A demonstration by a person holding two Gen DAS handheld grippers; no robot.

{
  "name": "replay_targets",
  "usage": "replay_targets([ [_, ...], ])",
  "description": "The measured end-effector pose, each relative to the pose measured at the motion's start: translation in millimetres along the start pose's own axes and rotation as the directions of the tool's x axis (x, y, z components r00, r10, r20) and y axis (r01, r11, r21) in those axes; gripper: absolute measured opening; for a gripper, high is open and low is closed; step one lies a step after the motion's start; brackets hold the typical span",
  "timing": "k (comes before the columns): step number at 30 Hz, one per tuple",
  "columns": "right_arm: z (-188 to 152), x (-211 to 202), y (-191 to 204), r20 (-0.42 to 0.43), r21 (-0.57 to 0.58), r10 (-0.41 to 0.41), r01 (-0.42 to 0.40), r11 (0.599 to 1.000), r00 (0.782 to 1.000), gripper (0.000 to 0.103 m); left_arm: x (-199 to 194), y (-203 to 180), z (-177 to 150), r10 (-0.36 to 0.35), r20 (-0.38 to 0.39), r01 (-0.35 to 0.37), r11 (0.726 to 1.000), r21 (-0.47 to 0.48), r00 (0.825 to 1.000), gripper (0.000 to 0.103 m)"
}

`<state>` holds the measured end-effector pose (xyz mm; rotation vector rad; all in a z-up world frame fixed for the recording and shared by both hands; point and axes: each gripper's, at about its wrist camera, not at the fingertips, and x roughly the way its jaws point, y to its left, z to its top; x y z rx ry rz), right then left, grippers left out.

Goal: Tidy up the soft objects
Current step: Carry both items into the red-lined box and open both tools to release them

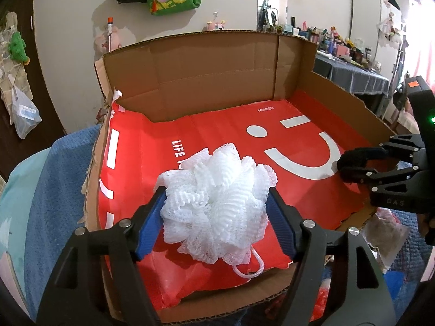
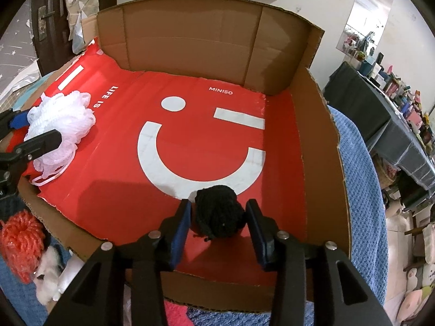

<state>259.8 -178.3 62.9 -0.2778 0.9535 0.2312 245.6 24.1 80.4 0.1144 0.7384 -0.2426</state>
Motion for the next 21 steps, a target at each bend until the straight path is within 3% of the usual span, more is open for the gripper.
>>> replay_targets([
  [7,-1,-6,2,0.012,0.004,0.014,-0.014,1.000,1.000,0.053,-8,0,0,-0.001,0.023,0.001,1.000,-0.004,1.000,0.074],
  [9,-1,-8,4,0.016,-0.002,0.013,-0.013,1.000,1.000,0.056,-11,0,1,-0.003,0.034,0.003,1.000,-0.009,0.999,0.079],
  [21,1,-33,7,0.073,0.004,0.016,-0.016,1.000,0.997,0.067,-40,0,5,-0.017,0.094,0.021,0.999,-0.038,0.995,0.083],
])
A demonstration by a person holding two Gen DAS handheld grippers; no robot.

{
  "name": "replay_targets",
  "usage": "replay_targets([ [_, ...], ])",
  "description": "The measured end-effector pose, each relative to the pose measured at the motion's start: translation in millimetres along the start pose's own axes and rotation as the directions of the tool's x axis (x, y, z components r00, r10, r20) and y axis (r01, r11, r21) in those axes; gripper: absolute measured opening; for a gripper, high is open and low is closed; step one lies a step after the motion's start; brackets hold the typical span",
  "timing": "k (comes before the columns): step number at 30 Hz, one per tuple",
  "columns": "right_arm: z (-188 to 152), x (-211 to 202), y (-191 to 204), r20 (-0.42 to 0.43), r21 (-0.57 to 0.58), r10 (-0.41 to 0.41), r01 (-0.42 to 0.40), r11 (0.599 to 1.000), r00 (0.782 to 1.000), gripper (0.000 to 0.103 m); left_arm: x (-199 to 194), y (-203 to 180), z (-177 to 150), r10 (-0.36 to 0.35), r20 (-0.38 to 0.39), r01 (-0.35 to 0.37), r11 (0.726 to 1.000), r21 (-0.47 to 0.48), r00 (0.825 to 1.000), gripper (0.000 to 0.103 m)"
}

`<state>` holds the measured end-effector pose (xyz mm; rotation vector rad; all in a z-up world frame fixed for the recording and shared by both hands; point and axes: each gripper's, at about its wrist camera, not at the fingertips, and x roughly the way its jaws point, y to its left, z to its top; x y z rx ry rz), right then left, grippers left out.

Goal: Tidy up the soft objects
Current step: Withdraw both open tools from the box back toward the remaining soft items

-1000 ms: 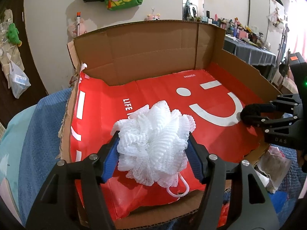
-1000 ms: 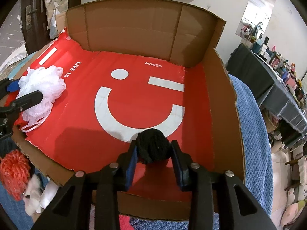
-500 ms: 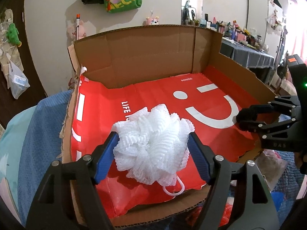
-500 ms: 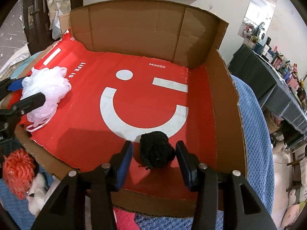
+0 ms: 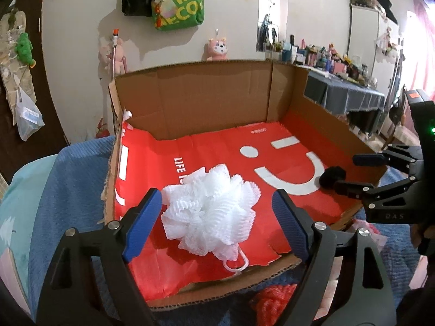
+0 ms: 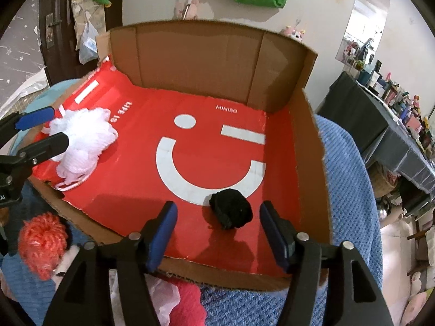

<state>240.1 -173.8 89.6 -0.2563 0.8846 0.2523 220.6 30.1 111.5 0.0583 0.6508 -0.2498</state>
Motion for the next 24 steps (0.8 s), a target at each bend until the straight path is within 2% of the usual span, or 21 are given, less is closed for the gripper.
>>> replay_targets([
  [7,0,-31,-4,0.068,0.027,0.016,-0.018,0.999,0.998,0.074,-32,0,2,0.005,0.056,-0.004,1.000,-0.021,0.998,0.084],
  [9,-2,-42,-5,0.096,0.033,0.018,-0.021,0.999,0.995,0.076,-43,-1,1,0.007,0.077,-0.005,1.000,-0.027,0.997,0.091],
  [13,-6,-66,-6,0.154,0.052,0.024,-0.033,0.998,0.988,0.085,-65,-7,-2,0.016,0.124,-0.013,1.000,-0.027,0.992,0.093],
  [19,-16,-102,-6,0.254,0.078,0.046,-0.068,0.995,0.966,0.100,-94,-19,-12,0.017,0.180,-0.011,0.999,-0.034,0.983,0.097],
  [24,-34,-132,0,0.344,0.086,0.032,-0.065,0.994,0.938,0.103,-115,-32,-28,0.039,0.215,-0.032,0.999,-0.037,0.976,0.097],
])
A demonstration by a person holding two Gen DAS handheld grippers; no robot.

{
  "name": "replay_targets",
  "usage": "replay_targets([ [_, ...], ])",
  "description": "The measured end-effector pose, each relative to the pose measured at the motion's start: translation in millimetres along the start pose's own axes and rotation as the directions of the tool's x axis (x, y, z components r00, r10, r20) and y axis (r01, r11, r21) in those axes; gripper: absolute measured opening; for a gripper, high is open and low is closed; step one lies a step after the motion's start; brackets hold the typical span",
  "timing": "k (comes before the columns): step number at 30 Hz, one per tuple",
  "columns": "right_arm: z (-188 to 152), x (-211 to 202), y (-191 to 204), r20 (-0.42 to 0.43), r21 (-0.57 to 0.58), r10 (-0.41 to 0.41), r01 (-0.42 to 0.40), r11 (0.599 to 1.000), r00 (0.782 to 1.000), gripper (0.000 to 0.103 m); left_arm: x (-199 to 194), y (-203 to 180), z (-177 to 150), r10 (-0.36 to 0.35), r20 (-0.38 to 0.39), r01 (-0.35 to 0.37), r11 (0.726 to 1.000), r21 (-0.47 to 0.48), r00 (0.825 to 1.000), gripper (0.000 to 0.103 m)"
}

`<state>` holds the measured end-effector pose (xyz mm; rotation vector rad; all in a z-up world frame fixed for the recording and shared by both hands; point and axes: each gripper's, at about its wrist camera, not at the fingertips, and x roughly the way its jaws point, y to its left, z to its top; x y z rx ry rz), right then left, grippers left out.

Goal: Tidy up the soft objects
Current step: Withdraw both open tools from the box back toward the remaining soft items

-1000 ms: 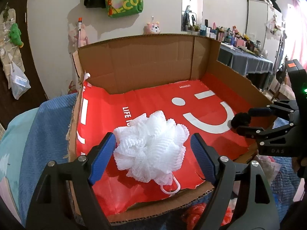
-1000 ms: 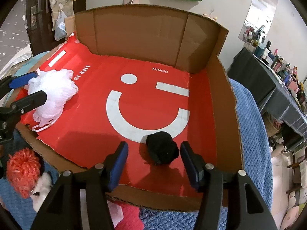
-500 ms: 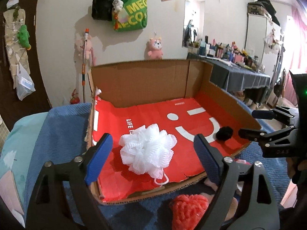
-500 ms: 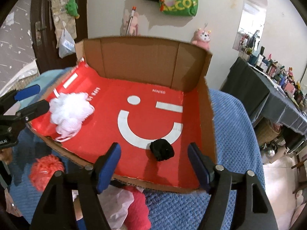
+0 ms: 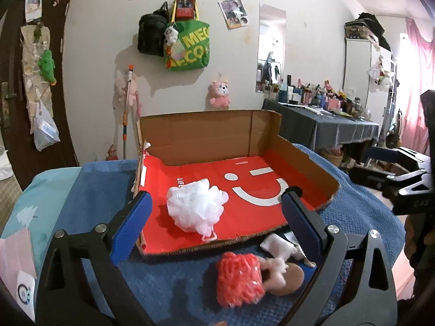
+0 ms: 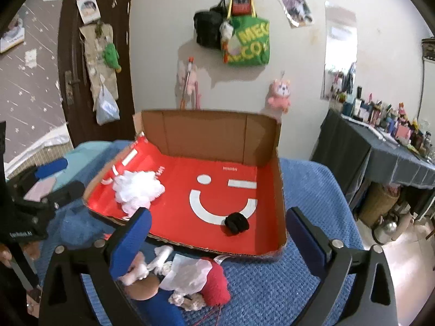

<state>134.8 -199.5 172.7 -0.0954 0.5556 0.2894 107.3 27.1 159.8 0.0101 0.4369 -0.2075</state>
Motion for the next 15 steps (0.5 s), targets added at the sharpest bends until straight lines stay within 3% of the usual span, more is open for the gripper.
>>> replay_targets([
  [7,-24,-40,6,0.112,0.044,-0.014,0.009,0.999,0.994,0.103,-33,-15,-25,0.046,0.067,-0.045,0.999,-0.012,0.997,0.103],
  [15,-68,-58,18,0.161,0.049,-0.067,0.060,0.997,0.985,0.103,-45,-26,-59,0.066,0.064,-0.064,0.997,-0.036,0.996,0.103],
])
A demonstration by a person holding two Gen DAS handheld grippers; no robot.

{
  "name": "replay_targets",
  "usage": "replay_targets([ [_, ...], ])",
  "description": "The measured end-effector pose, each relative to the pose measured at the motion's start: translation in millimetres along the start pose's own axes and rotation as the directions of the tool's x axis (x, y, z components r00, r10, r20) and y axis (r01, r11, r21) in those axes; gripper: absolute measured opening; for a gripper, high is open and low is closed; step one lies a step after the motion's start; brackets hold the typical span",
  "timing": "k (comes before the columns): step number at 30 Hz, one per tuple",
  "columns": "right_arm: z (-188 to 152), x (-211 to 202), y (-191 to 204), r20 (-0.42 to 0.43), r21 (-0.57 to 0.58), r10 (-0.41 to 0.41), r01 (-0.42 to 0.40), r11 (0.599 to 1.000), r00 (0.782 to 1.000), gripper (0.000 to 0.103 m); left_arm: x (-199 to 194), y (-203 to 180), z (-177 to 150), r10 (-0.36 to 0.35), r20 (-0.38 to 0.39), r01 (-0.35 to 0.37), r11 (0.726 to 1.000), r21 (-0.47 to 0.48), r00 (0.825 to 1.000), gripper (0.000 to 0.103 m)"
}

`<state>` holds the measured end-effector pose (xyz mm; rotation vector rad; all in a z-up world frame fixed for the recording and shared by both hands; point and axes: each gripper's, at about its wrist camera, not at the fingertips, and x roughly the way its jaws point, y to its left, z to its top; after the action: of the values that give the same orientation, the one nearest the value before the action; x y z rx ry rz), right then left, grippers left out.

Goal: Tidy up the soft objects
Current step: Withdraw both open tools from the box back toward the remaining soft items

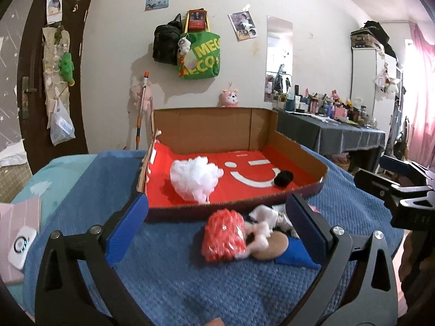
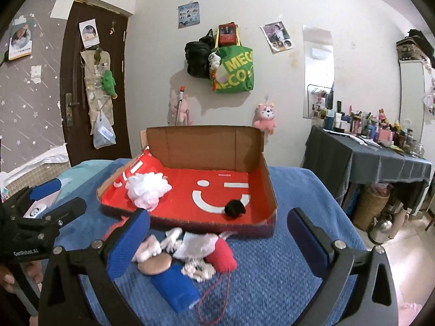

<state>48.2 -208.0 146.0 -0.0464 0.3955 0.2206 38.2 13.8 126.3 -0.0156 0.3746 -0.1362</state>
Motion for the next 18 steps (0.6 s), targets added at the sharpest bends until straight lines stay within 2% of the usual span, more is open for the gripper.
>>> replay_targets([
  [18,-73,11,-2,-0.123,0.062,-0.021,0.029,0.998,0.992,0.103,9,-12,-60,0.012,-0.102,-0.013,1.000,-0.013,0.995,0.103],
])
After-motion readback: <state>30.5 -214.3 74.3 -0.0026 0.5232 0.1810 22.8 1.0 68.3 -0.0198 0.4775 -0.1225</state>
